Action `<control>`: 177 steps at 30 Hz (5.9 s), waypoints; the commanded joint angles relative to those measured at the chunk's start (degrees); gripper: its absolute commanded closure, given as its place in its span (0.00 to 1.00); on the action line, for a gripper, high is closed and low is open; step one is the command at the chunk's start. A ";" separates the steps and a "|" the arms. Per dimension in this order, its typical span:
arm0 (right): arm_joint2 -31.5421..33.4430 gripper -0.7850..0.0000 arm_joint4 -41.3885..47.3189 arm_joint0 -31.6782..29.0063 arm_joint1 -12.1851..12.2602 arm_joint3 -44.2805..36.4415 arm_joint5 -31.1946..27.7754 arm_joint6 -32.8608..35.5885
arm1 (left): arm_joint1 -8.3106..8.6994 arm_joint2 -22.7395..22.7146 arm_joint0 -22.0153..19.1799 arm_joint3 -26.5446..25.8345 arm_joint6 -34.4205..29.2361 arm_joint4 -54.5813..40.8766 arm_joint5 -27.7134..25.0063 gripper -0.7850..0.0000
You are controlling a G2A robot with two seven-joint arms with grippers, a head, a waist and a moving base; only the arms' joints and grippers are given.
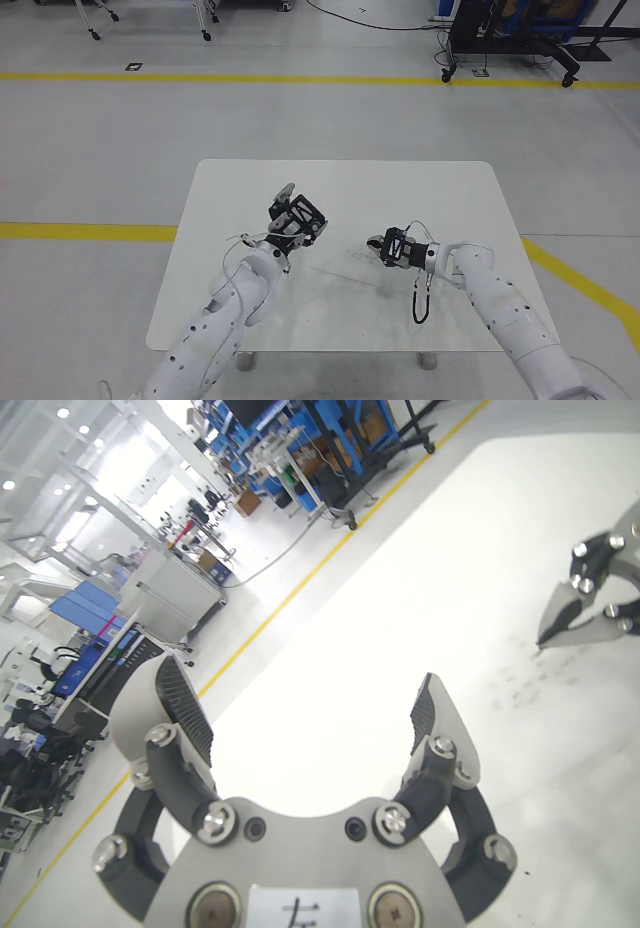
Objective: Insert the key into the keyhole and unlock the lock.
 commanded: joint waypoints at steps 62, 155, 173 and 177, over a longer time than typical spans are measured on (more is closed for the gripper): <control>-16.30 1.00 138.50 5.97 -7.38 14.64 -10.91 62.28 | -0.59 -6.51 -1.48 12.38 -20.87 -88.71 -13.99 0.31; -10.07 0.69 111.06 4.49 0.05 1.87 -6.54 66.99 | 2.21 -3.90 -2.83 10.35 -28.92 -83.28 -20.37 1.00; -20.02 0.79 115.57 9.14 3.38 3.44 -9.62 63.91 | 2.87 -2.97 -3.30 10.69 -29.18 -84.87 -20.92 1.00; -22.08 0.83 116.40 10.18 3.69 3.71 -10.25 63.27 | 3.02 -2.69 -3.39 10.62 -29.30 -84.93 -20.96 1.00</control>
